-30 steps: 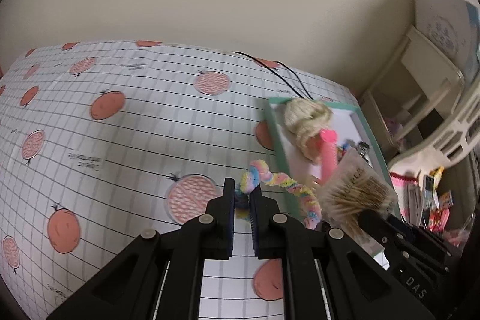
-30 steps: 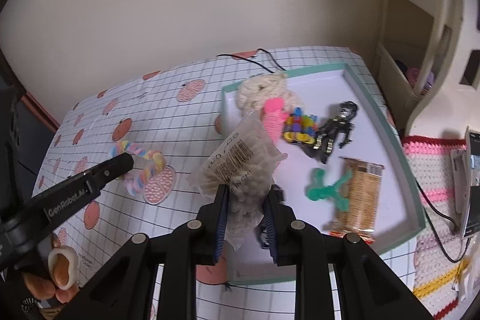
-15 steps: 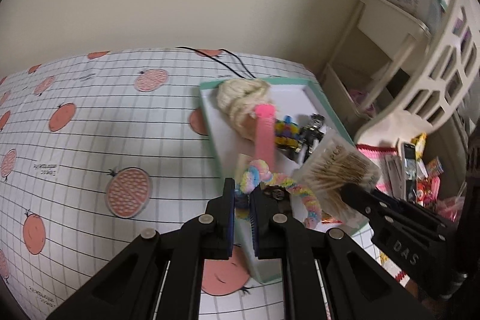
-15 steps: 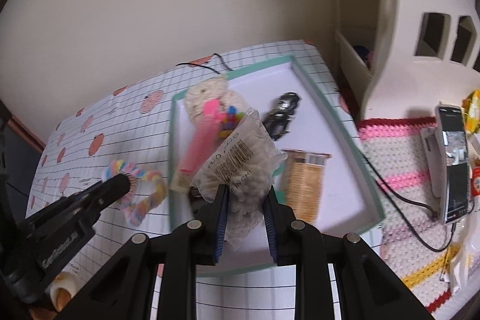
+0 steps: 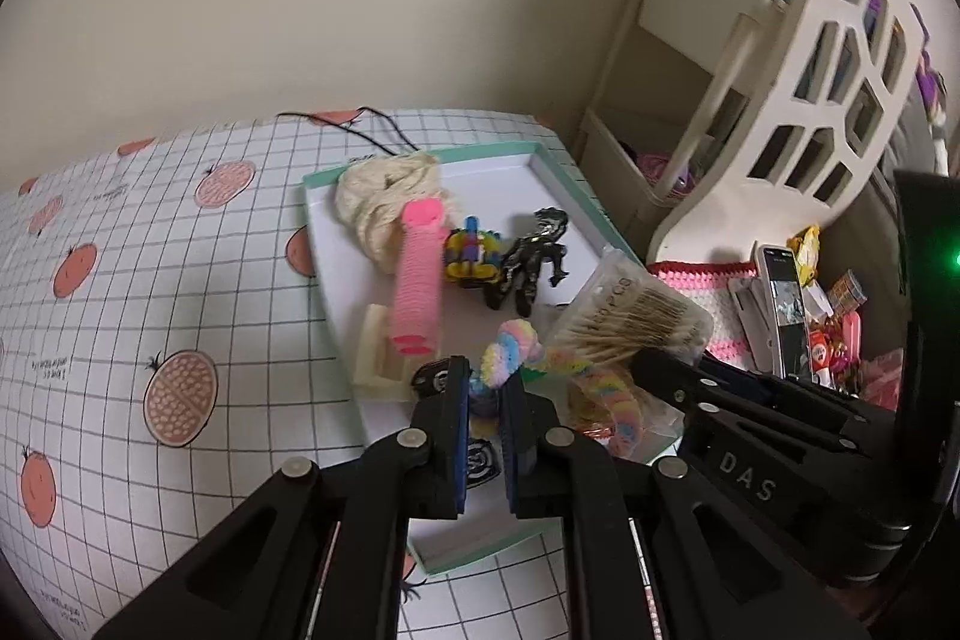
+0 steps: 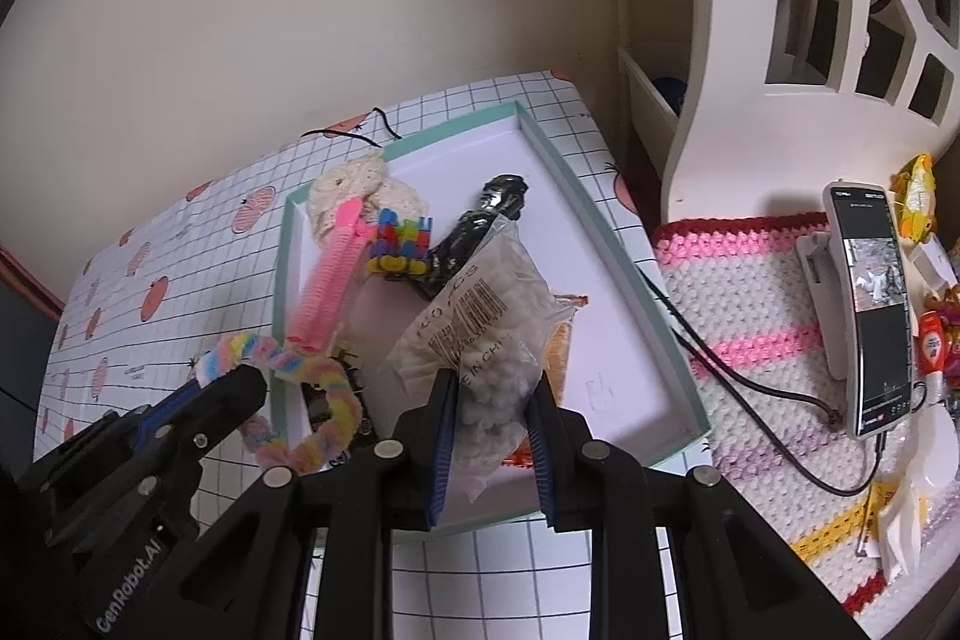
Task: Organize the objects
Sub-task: 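Carry the rainbow toy and cotton swab bag over the tray with both tools, then lower both tools into the tray and open them to release the items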
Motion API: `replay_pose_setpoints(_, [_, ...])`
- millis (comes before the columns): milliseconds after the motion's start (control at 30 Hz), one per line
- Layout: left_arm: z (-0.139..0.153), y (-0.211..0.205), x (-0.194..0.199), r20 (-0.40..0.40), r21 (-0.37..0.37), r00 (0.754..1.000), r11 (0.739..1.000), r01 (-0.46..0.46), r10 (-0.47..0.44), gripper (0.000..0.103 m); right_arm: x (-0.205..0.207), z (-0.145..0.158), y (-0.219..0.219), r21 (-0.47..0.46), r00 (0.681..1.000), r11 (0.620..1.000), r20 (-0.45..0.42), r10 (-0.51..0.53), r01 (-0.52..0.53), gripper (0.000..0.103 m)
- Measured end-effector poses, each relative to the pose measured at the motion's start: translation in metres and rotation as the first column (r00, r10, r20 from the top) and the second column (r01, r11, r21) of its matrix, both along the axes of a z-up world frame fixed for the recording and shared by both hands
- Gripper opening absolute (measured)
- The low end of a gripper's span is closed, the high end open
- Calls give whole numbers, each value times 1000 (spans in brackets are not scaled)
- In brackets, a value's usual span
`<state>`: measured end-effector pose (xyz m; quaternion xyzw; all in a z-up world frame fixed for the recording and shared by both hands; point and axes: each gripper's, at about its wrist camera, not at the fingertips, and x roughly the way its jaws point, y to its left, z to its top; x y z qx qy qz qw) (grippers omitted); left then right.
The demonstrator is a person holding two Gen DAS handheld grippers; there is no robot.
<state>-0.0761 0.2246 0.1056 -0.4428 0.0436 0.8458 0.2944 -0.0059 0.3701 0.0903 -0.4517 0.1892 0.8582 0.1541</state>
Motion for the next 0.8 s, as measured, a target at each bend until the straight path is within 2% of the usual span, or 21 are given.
replay_pose_setpoints(367, [-13,19,4,-6,-33,1000,999,28,-28,9,3,-10,12,-29,1000,999,7,-30,30,25])
replay_pose_setpoints(800, [-34,29,7,12,-120,999,992,39,-38,9,3,-21,12,-21,999,1000,46,-22,23,25])
